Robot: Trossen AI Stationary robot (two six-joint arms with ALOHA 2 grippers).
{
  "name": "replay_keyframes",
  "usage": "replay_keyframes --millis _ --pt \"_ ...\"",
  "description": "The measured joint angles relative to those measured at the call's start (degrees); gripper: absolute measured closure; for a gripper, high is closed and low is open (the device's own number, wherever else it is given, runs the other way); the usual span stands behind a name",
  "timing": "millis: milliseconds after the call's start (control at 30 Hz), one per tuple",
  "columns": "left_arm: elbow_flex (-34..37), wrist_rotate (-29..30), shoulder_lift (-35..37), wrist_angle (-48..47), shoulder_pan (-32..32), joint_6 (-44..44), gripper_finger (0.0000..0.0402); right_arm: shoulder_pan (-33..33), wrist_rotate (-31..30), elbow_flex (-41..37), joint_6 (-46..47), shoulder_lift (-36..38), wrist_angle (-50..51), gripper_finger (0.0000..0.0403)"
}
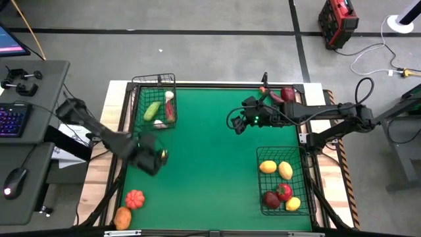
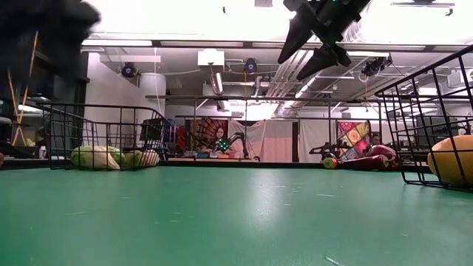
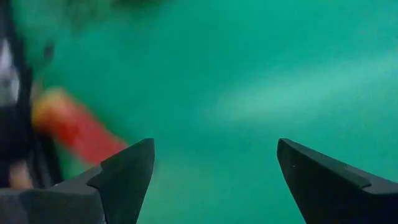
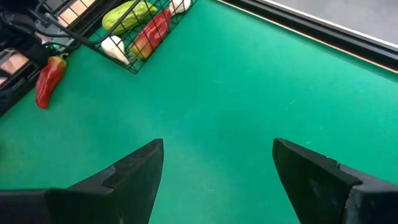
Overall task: Sort produce into baskets
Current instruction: Put the bottom red chili pepper into the top black wire basket
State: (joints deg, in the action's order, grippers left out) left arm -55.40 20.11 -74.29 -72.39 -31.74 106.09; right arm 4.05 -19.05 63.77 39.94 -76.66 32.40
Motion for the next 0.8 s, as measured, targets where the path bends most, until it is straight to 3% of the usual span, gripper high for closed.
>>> replay_keyframes --millis 100,267,800 --pt "3.6 -3.3 -3.3 3.0 -5.4 10.3 0.0074 0.0 0.0 0.0 0.1 0.0 0.0 0.0108" --pt "6.7 -3.6 -8.1 2.8 -10.9 26.3 0.0074 0.1 0.0 0.0 0.1 0.0 0.0 0.0108" --pt "7.9 -7.1 -19.3 -1.8 -9.7 26.8 0.0074 0.1 0.2 0.0 1.6 0.0 0.0 0.0108"
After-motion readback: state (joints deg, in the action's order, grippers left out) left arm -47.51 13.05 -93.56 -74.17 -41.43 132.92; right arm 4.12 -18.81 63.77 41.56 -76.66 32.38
